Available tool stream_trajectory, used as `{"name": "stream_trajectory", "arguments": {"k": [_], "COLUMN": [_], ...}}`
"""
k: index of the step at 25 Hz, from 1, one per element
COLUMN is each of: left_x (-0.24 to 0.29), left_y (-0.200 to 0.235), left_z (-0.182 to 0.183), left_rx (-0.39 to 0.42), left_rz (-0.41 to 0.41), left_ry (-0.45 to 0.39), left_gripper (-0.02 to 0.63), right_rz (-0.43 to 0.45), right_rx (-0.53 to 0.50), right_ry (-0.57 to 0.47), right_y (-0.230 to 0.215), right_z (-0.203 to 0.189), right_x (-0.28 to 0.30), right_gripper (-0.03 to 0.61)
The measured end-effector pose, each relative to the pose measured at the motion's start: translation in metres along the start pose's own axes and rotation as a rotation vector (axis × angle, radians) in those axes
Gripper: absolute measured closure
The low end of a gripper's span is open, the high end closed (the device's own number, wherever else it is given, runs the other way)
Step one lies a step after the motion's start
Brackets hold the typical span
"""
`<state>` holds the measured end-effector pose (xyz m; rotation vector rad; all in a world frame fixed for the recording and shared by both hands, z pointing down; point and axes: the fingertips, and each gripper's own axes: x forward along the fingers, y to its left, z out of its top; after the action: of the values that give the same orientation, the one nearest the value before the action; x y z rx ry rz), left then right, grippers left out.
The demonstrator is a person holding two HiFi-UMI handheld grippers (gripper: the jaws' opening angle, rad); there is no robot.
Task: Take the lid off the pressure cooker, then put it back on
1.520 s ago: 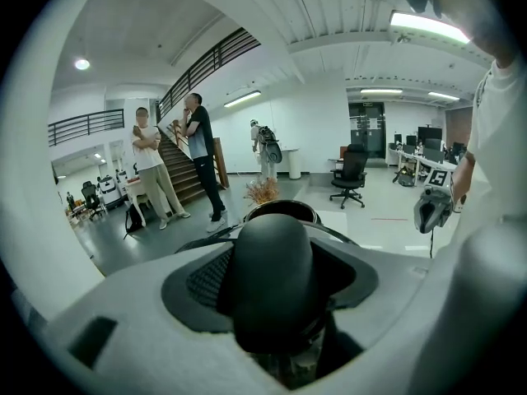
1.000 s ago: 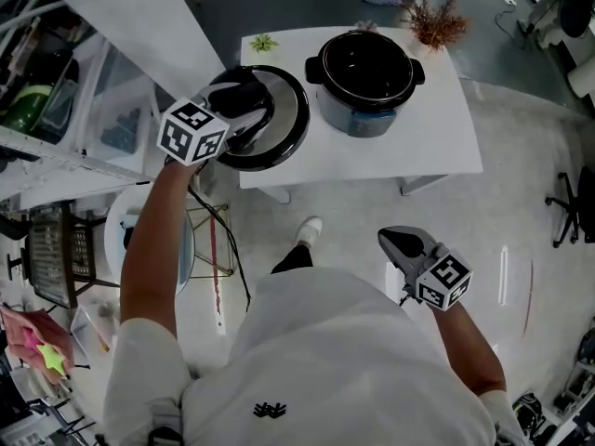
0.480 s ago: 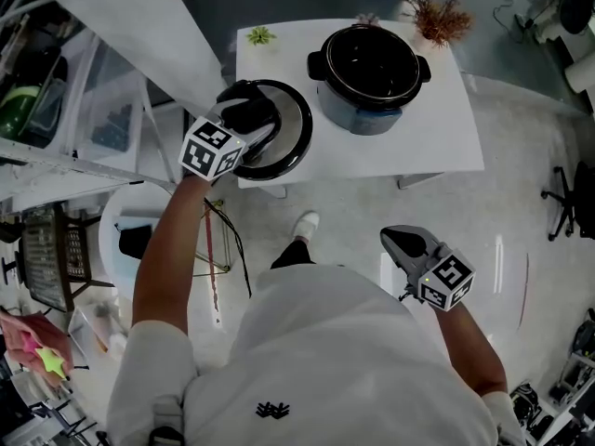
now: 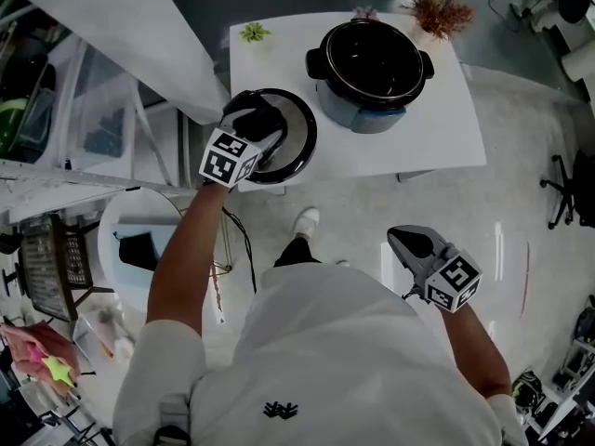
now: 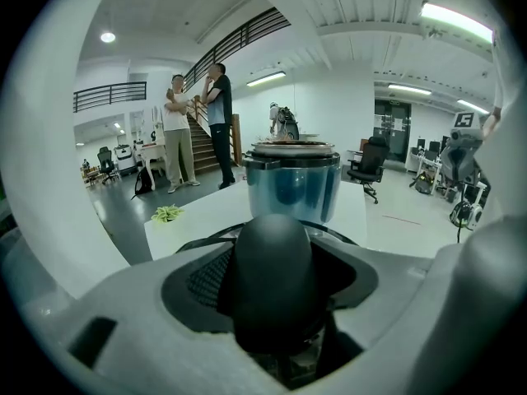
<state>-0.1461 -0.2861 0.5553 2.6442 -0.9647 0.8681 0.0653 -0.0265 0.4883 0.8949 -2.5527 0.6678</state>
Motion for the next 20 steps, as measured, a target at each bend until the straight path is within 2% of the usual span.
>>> {"name": "stream_trajectory", "arguments": {"k": [20], "left_x": [0.054], "left_y": [0.014], "left_z": [-0.039], "left_rx": [-0.02], "left_rz": [0.022], "left_ry": [0.056], "left_gripper": [0.327], "right_rz": [-0.087], "right_rx": [0.071], "right_ry": [0.008], "right_y": [-0.016], "right_z": [-0.006], "right_x": [0.002], "right_gripper": [0.565]}}
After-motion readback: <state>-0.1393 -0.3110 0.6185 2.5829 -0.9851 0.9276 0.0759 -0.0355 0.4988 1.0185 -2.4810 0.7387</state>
